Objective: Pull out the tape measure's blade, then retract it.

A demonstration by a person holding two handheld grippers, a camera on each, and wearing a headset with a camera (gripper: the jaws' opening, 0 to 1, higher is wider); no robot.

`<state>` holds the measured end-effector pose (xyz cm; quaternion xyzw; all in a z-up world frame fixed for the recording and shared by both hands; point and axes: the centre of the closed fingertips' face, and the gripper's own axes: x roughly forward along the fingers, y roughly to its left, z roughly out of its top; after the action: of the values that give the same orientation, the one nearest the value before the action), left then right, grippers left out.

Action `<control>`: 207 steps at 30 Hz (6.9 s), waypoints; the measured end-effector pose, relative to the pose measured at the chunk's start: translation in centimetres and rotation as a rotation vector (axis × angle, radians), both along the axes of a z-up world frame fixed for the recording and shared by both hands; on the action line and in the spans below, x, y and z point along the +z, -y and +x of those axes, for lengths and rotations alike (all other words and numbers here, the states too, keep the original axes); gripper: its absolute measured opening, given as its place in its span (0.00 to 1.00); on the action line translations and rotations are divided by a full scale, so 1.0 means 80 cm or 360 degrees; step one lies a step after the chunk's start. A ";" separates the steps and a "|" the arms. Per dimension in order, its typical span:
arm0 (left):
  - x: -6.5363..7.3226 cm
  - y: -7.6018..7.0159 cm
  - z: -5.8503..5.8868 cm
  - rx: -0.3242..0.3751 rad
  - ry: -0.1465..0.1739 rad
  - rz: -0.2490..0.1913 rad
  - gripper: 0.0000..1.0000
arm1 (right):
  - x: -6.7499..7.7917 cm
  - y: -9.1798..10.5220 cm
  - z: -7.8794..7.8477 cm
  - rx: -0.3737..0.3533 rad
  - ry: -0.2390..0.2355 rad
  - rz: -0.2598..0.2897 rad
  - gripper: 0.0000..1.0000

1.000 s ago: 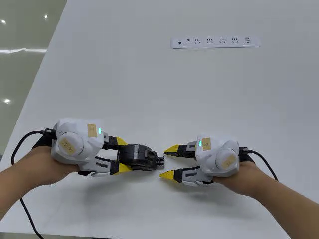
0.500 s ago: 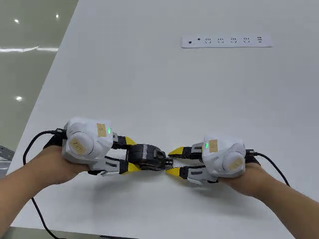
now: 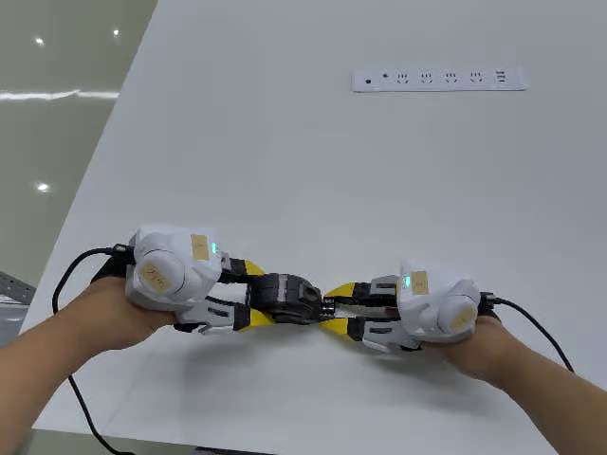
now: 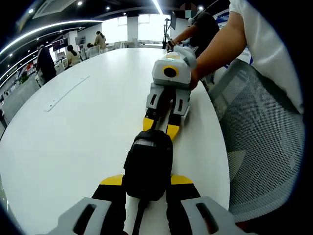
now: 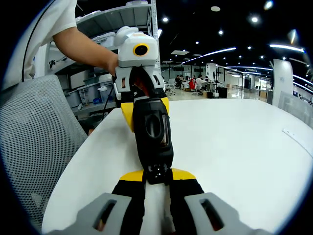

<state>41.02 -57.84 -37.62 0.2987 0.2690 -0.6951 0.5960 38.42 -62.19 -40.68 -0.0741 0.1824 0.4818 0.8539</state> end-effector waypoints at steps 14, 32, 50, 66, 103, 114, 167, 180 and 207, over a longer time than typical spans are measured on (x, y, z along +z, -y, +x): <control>0.000 0.000 0.000 -0.0014 0.0013 0.0020 0.29 | 0.001 0.002 0.001 0.0079 -0.0026 -0.0045 0.14; 0.000 -0.001 0.000 -0.0007 -0.0006 0.0040 0.28 | 0.000 0.002 0.001 0.0077 -0.0023 -0.0054 0.13; -0.001 -0.001 -0.001 -0.0024 0.0016 0.0049 0.28 | 0.000 0.012 -0.003 0.0091 -0.0027 -0.0075 0.13; -0.001 0.000 -0.002 -0.0038 0.0029 0.0048 0.28 | 0.000 0.045 -0.019 0.0082 -0.0044 -0.0115 0.13; 0.001 0.005 -0.005 -0.0039 0.0031 0.0054 0.28 | 0.005 0.129 -0.060 0.0003 -0.0102 -0.0229 0.12; 0.000 0.005 -0.006 -0.0040 0.0033 0.0063 0.28 | 0.008 0.153 -0.072 -0.0022 -0.0133 -0.0259 0.12; 0.000 0.008 -0.007 -0.0045 0.0043 0.0071 0.28 | 0.013 0.263 -0.127 -0.0191 -0.0267 -0.0409 0.11; -0.001 0.009 -0.006 -0.0033 0.0043 0.0070 0.28 | 0.008 0.265 -0.124 -0.0232 -0.0282 -0.0381 0.12; -0.002 0.010 -0.005 0.0004 0.0054 0.0081 0.29 | 0.008 0.268 -0.121 -0.0238 -0.0324 -0.0381 0.14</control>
<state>40.59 -58.65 -37.77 0.3252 0.2769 -0.6822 0.5935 28.76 -83.62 -40.05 -0.1123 0.3290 0.3968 0.8495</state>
